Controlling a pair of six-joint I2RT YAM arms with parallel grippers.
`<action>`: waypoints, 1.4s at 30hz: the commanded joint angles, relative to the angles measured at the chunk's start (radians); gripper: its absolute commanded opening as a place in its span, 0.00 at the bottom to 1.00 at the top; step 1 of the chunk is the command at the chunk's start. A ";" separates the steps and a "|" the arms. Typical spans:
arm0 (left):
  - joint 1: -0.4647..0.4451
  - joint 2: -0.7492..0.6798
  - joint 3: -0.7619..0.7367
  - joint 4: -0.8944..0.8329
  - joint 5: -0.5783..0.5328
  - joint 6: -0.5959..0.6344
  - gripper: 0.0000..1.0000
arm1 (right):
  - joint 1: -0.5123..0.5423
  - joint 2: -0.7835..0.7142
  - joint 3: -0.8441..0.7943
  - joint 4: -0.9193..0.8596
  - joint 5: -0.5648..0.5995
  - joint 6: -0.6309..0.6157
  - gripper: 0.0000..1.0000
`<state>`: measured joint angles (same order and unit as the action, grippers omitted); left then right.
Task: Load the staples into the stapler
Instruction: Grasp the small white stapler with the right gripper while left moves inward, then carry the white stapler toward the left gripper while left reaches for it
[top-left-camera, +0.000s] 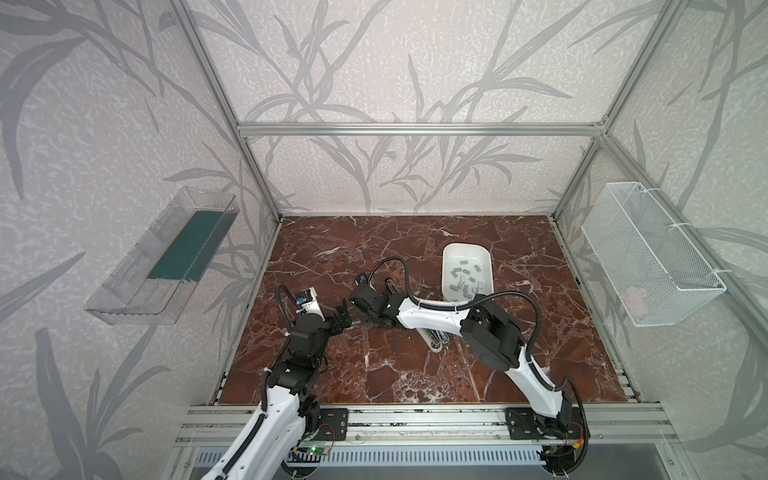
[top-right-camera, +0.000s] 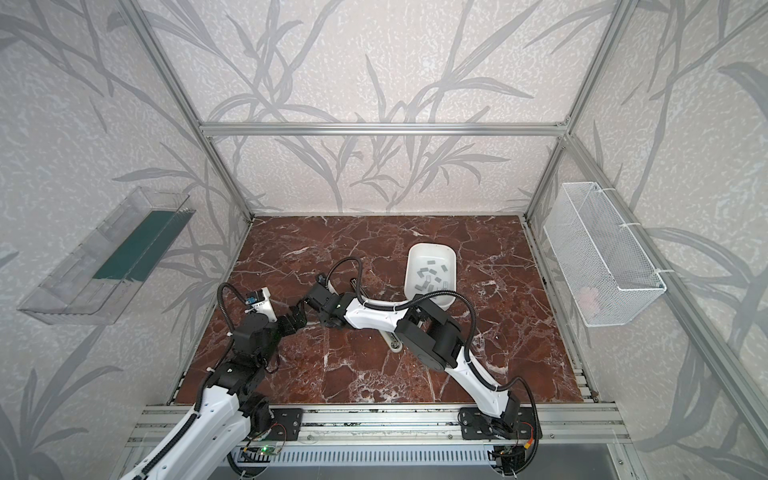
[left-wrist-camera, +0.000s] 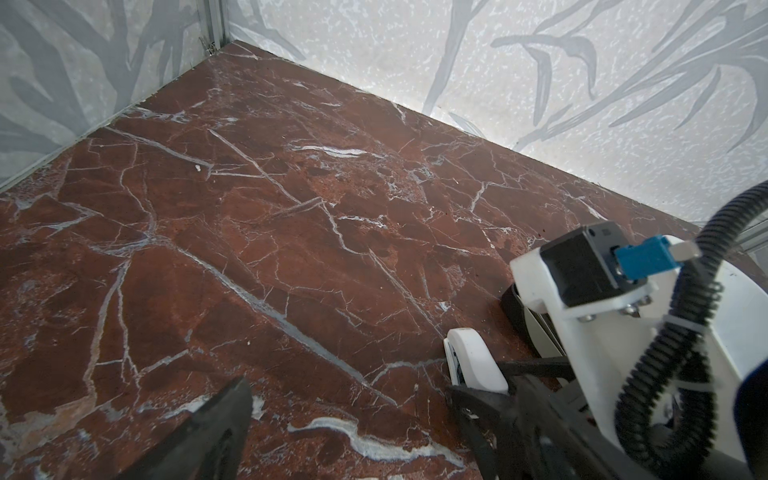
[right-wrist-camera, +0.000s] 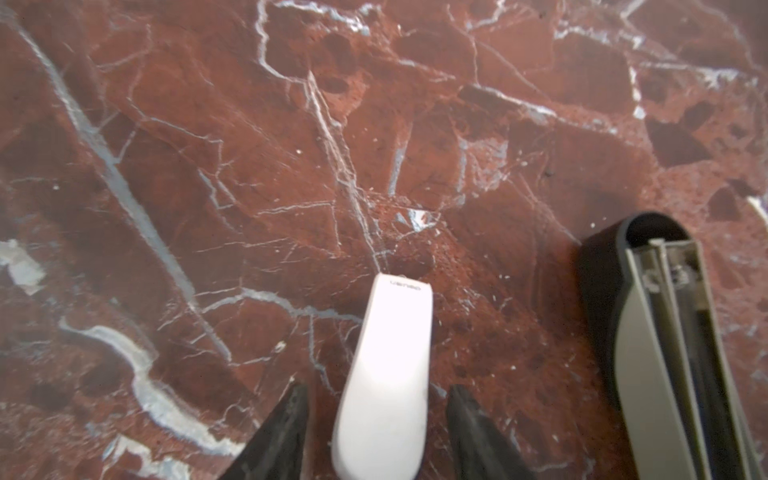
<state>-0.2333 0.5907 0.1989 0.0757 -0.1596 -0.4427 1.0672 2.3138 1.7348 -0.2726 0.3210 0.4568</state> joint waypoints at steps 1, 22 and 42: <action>0.006 -0.002 -0.013 0.004 -0.014 -0.018 0.99 | -0.003 0.006 0.020 -0.010 0.005 -0.033 0.48; 0.006 0.028 -0.078 0.203 0.188 0.070 0.99 | 0.047 -0.458 -0.652 0.302 -0.150 -0.264 0.17; -0.178 0.356 -0.004 0.468 0.763 0.482 0.73 | 0.259 -0.843 -1.228 0.486 -0.073 -0.342 0.35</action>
<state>-0.3515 0.9211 0.1497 0.4957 0.5255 -0.0914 1.3270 1.5097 0.5339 0.1780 0.1852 0.1196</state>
